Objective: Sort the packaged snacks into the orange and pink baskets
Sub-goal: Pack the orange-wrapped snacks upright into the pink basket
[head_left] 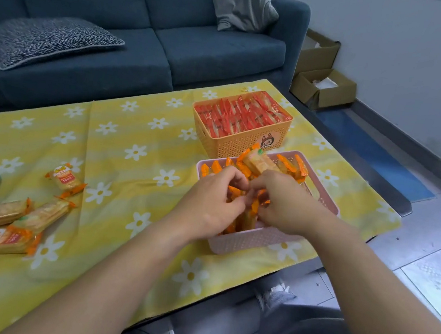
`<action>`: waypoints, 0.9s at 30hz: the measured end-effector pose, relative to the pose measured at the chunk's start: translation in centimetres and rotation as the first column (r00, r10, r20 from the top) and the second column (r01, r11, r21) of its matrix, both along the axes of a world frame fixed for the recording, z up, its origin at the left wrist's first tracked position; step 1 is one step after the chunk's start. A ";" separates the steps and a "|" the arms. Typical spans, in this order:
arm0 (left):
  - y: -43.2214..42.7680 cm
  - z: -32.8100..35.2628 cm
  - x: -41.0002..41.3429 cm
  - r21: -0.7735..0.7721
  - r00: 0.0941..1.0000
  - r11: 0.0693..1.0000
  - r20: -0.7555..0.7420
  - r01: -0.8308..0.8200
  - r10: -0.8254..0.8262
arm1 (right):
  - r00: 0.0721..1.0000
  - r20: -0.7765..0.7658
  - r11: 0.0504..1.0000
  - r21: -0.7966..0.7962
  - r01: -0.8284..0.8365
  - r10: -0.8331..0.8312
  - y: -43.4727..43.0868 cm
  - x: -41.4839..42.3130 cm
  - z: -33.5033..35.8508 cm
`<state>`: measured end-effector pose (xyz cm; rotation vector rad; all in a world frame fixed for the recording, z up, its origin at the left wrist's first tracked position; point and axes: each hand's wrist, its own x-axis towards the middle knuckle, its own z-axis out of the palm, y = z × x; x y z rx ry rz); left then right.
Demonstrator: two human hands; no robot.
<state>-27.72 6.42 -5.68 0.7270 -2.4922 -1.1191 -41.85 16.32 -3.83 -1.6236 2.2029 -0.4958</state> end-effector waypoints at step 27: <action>0.1 -0.7 -1.5 -0.292 0.971 0.952 0.239 0.092 -0.021 | 0.960 -0.033 0.954 0.106 0.279 -0.277 1.8 -2.8 1.2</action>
